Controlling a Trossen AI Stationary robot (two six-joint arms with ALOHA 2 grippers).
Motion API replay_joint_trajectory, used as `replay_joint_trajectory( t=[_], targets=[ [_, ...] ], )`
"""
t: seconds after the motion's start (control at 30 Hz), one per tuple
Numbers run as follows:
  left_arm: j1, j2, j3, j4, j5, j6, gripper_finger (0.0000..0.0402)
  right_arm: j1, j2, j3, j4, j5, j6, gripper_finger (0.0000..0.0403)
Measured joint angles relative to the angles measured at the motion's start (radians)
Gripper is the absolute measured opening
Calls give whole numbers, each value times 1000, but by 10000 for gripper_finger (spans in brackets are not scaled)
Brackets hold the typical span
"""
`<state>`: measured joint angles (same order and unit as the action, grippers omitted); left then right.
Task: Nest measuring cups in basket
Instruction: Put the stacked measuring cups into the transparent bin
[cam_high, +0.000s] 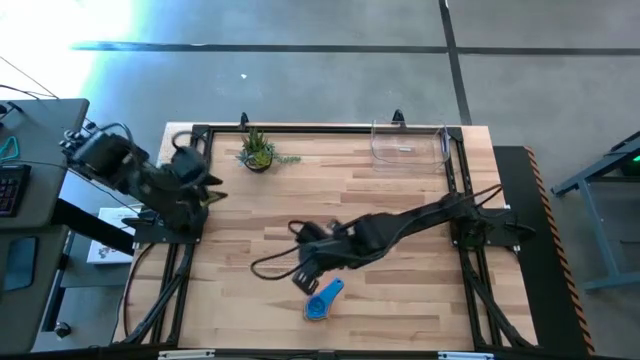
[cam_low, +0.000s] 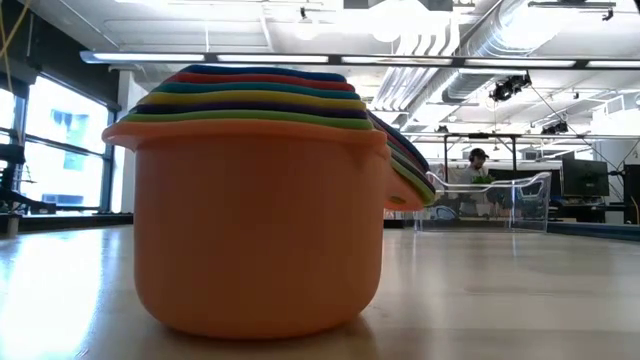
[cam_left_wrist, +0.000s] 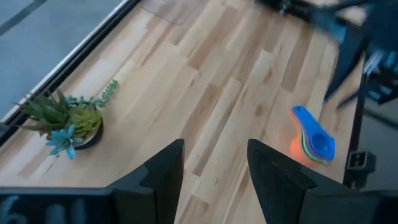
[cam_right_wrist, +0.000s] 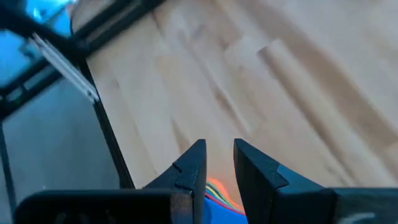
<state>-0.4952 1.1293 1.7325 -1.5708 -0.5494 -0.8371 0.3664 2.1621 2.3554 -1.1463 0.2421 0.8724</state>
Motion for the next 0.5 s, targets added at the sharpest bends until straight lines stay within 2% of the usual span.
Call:
replay_joint_trajectory(
  t=[0.17,0.5],
  targets=[
    [-59,76,0,6,-18,3,168,-4,-79,0,-87,94,28,73],
    [-134,228,0,111,-27,4,168,-6,-201,0,-194,176,-32,73]
  ],
)
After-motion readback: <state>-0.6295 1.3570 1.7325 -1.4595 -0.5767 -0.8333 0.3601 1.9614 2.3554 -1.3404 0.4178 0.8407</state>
